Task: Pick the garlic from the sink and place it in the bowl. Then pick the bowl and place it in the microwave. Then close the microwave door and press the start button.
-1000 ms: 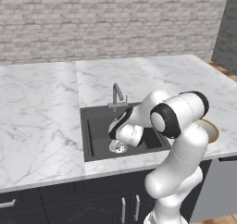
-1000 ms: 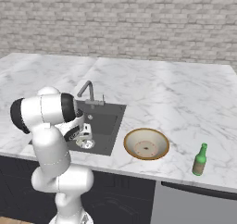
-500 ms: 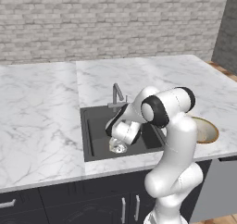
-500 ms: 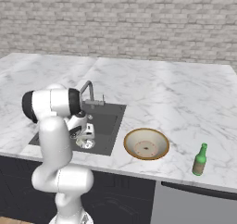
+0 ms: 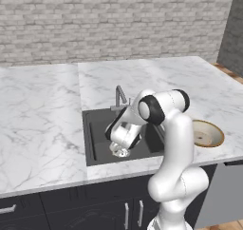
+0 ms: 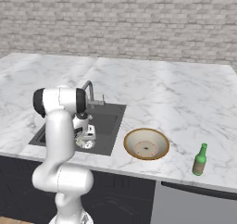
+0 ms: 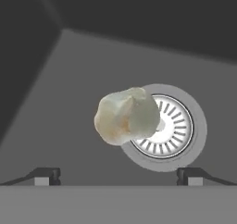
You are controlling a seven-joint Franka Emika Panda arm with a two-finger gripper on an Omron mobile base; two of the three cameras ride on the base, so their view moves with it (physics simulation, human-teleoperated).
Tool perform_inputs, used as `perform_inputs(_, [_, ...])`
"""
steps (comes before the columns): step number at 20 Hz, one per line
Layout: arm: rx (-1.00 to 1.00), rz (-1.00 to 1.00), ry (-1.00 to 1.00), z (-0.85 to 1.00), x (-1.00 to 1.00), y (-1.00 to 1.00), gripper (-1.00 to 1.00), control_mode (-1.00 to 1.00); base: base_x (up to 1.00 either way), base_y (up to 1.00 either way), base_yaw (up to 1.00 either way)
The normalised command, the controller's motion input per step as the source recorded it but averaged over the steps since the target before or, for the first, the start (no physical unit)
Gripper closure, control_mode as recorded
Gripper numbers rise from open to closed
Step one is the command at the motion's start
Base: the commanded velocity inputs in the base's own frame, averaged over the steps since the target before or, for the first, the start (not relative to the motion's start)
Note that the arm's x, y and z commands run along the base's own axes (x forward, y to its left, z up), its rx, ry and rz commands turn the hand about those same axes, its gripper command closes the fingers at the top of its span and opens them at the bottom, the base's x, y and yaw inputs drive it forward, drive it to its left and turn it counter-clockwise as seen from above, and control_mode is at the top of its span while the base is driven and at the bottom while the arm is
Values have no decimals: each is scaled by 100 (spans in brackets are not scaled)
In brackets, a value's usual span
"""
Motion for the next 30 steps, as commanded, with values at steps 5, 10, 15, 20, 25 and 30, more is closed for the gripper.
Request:
perform_inputs(5, [0,0,0,-41,42,2,-100,-100,0,0,0])
perform_inputs(10, [0,0,0,-28,27,13,-100,-100,0,0,0])
perform_inputs(15, [0,0,0,-13,17,19,-100,-100,0,0,0])
perform_inputs(20, [0,0,1,12,5,0,100,-100,0,0,0])
perform_inputs(25, [0,-7,-5,100,-18,-5,100,-100,0,0,0])
perform_inputs(30, [0,-13,0,100,-10,-24,100,-100,0,0,0])
